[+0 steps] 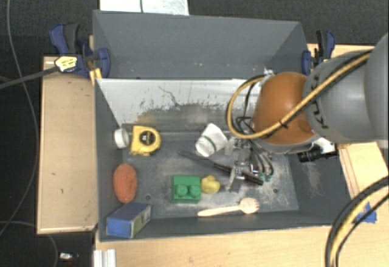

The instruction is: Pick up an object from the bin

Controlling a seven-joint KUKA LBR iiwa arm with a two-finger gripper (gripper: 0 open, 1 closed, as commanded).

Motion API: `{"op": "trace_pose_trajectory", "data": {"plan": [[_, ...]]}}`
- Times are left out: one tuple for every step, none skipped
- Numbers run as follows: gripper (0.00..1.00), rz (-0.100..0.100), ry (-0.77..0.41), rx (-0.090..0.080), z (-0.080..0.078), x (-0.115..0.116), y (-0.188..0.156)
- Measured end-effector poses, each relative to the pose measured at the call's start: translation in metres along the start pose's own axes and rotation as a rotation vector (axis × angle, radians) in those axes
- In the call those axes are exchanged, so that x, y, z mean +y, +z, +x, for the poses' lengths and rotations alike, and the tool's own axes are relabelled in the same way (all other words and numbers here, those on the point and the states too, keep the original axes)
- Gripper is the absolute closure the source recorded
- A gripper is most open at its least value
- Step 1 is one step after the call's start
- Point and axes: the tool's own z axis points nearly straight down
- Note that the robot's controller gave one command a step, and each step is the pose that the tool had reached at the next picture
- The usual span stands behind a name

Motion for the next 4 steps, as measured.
{"op": "trace_pose_trajectory", "data": {"plan": [[1.0,0.0,-0.292,-0.003,-0.028,-0.003,-0.084],[0.0,0.0,-0.288,-0.002,-0.028,-0.003,-0.084],[0.0,0.0,-0.287,-0.002,-0.028,-0.003,-0.084],[0.0,-0.001,-0.355,-0.01,-0.01,-0.01,-0.024]]}}
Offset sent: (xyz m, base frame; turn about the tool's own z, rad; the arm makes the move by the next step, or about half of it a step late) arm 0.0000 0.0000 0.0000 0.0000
